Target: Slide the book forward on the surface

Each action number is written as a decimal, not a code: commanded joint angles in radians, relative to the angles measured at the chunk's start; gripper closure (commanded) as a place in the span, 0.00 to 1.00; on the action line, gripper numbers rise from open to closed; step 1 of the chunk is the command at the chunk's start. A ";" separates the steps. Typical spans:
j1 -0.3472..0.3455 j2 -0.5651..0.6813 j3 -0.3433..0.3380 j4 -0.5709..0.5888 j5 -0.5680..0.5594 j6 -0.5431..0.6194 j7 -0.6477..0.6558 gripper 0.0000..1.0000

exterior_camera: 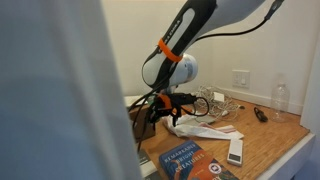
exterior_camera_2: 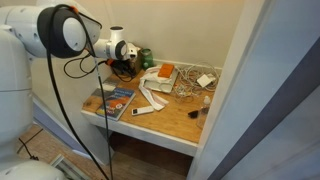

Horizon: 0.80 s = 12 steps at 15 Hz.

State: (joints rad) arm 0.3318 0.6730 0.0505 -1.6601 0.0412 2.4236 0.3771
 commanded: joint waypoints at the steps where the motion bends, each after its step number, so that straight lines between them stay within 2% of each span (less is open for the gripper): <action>1: -0.031 -0.157 0.003 -0.103 -0.047 -0.053 -0.096 0.00; 7: -0.107 -0.397 0.024 -0.247 -0.076 -0.156 -0.280 0.00; 12: -0.140 -0.570 0.029 -0.353 -0.106 -0.213 -0.347 0.00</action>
State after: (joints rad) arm 0.2203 0.2253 0.0582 -1.9129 -0.0383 2.2305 0.0595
